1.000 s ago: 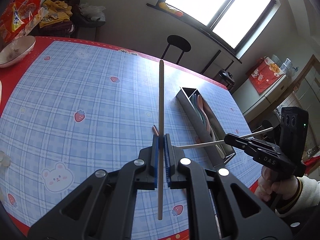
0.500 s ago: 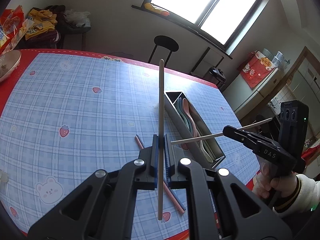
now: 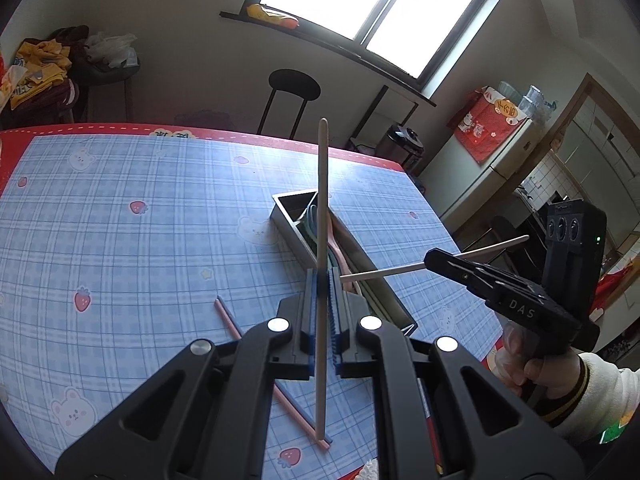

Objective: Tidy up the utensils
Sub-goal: 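Lower both beige chopsticks into the steel tray beside the spoons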

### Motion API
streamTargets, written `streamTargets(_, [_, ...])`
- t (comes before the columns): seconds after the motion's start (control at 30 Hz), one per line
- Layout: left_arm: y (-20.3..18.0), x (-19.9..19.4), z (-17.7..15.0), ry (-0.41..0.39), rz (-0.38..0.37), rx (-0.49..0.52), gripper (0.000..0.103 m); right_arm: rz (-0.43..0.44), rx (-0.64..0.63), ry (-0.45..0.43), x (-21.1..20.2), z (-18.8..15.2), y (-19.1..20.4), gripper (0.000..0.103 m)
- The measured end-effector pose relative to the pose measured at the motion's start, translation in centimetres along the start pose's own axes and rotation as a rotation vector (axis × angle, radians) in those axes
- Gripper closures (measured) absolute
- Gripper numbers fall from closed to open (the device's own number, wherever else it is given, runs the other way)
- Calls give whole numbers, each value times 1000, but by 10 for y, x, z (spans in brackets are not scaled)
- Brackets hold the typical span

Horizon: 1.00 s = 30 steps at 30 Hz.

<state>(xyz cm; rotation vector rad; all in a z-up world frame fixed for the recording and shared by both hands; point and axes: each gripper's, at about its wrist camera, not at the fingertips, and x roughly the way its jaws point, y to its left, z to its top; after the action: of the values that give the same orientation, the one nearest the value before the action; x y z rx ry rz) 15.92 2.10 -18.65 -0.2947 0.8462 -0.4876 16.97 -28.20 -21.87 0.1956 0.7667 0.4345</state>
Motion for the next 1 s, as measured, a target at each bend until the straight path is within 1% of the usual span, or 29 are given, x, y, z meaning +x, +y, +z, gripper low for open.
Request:
streamTargets(0.23, [-18, 25, 21, 19, -43, 5, 93, -36, 19, -28, -6, 8, -21, 97])
streamTargets(0.4, [-23, 55, 32, 48, -89, -41, 93, -80, 14, -35, -5, 14, -38, 97])
streamTargets(0.53, [-30, 82, 40, 70, -110, -64, 93, -116, 2, -33, 0, 20, -50, 97])
streamTargets(0.67, [-28, 111, 49, 88, -133, -129, 93, -163, -42, -26, 10, 28, -57, 97])
streamTargets(0.83, [-18, 143, 57, 108, -142, -219, 93, -213, -93, 2, 30, 36, -65, 97])
streamTargets(1.0, [-2, 172, 53, 151, -137, -312, 93, -221, -122, 27, 47, 35, -68, 97])
